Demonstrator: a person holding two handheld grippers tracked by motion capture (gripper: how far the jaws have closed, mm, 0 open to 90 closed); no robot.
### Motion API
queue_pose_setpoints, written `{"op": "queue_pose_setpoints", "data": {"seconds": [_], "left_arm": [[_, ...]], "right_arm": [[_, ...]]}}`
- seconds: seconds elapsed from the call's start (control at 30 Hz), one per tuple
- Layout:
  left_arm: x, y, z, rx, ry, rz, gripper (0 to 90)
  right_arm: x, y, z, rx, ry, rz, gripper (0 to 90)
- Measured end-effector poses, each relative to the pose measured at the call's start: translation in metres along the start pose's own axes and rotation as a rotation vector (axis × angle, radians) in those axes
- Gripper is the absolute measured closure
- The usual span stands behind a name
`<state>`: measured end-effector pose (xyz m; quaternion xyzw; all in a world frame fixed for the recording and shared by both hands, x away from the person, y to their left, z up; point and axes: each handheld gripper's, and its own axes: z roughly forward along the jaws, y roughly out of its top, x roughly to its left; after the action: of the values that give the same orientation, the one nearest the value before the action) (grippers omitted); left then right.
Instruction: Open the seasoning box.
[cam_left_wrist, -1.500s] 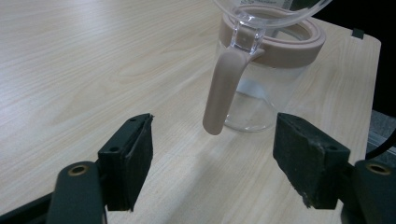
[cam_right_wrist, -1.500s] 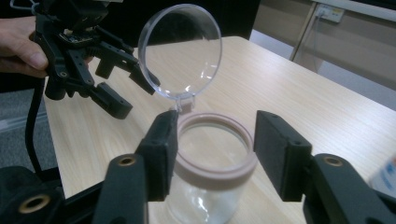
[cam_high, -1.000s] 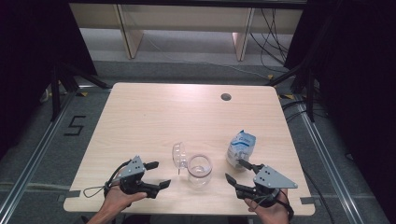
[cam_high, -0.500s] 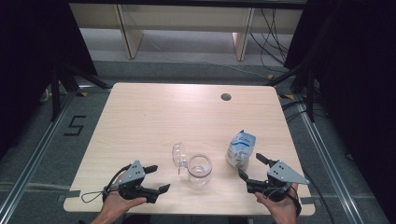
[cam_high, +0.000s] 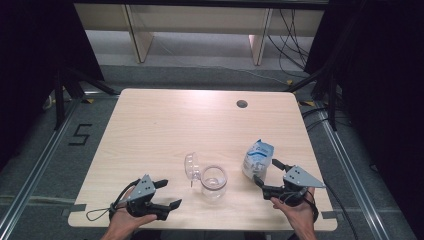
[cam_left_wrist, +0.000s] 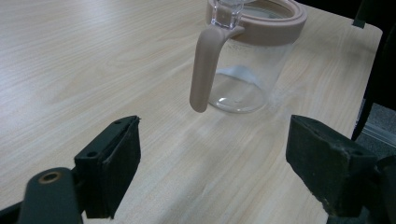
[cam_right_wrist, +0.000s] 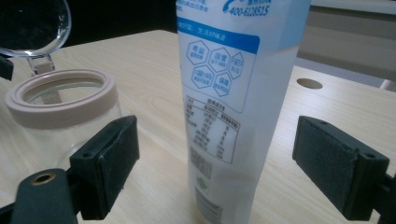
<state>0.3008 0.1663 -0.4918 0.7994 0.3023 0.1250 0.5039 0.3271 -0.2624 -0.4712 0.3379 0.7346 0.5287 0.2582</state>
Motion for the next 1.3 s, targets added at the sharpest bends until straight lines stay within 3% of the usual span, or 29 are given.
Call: {"op": "queue_pose_setpoints", "data": {"seconds": [0.07, 0.13, 0.17, 0.23, 0.27, 0.3, 0.37, 0.4, 0.47, 0.6, 0.67, 0.7, 0.97, 1.07, 1.1, 1.13, 1.17, 1.23, 1.3], "left_arm": [[0.0, 0.0, 0.0, 0.0, 0.001, 0.0, 17.8], [-0.001, 0.0, -0.001, -0.002, 0.004, -0.011, 17.8], [-0.001, 0.0, -0.001, -0.002, 0.005, -0.012, 17.8], [-0.001, -0.001, -0.001, -0.001, 0.007, -0.012, 18.0], [-0.001, -0.001, -0.001, 0.0, 0.008, -0.01, 18.1], [-0.001, -0.001, -0.001, 0.0, 0.007, -0.009, 18.0], [0.0, 0.0, -0.001, -0.001, 0.006, 0.0, 18.1], [0.001, 0.0, -0.001, -0.005, -0.004, 0.003, 18.2], [-0.001, -0.001, 0.0, -0.006, 0.0, -0.028, 18.3], [0.001, 0.0, 0.0, -0.006, 0.0, -0.002, 18.4], [0.001, 0.0, 0.0, -0.003, -0.003, 0.001, 18.4], [0.002, 0.0, 0.0, -0.002, -0.003, 0.003, 18.5], [0.001, 0.0, -0.001, -0.007, 0.0, -0.009, 18.5], [0.001, 0.0, -0.001, 0.001, 0.005, -0.002, 18.5], [0.001, 0.0, -0.001, 0.002, 0.004, -0.001, 18.5], [0.001, 0.0, -0.001, 0.002, 0.003, -0.001, 18.5], [0.001, 0.0, -0.001, 0.001, 0.003, -0.001, 18.6], [0.0, 0.0, -0.001, -0.002, 0.005, -0.007, 18.7], [0.0, 0.0, -0.001, -0.002, 0.005, -0.008, 18.8]], "right_arm": [[-0.001, -0.001, 0.003, 0.006, -0.008, 0.025, 15.5], [-0.004, -0.001, 0.006, 0.003, -0.018, 0.007, 15.5], [-0.006, -0.001, 0.007, 0.012, 0.008, 0.01, 15.6], [-0.006, -0.001, 0.008, 0.008, -0.017, -0.003, 15.6], [-0.004, -0.001, 0.009, 0.01, -0.016, 0.027, 15.6], [-0.007, -0.001, 0.011, 0.013, 0.012, 0.002, 15.6], [-0.006, -0.001, 0.013, 0.011, 0.001, 0.003, 15.6], [-0.007, -0.001, 0.013, 0.015, 0.002, -0.021, 15.6], [-0.006, -0.001, 0.015, 0.027, -0.005, 0.009, 15.6], [-0.007, -0.001, 0.02, 0.01, 0.021, -0.012, 15.7], [-0.007, -0.001, 0.021, 0.014, 0.004, -0.016, 15.7], [-0.007, -0.002, 0.022, 0.018, 0.013, -0.001, 15.6], [-0.013, -0.003, 0.029, 0.013, 0.025, -0.017, 15.4], [-0.011, -0.006, 0.032, 0.022, 0.019, 0.031, 15.6], [-0.012, -0.006, 0.034, 0.016, 0.011, 0.001, 15.4], [-0.012, -0.006, 0.036, 0.024, 0.024, 0.0, 15.4], [-0.013, -0.007, 0.037, 0.012, 0.002, -0.024, 15.5], [-0.011, -0.008, 0.039, 0.027, 0.016, 0.032, 15.5], [-0.013, -0.009, 0.041, 0.022, 0.025, 0.027, 15.6]]}}
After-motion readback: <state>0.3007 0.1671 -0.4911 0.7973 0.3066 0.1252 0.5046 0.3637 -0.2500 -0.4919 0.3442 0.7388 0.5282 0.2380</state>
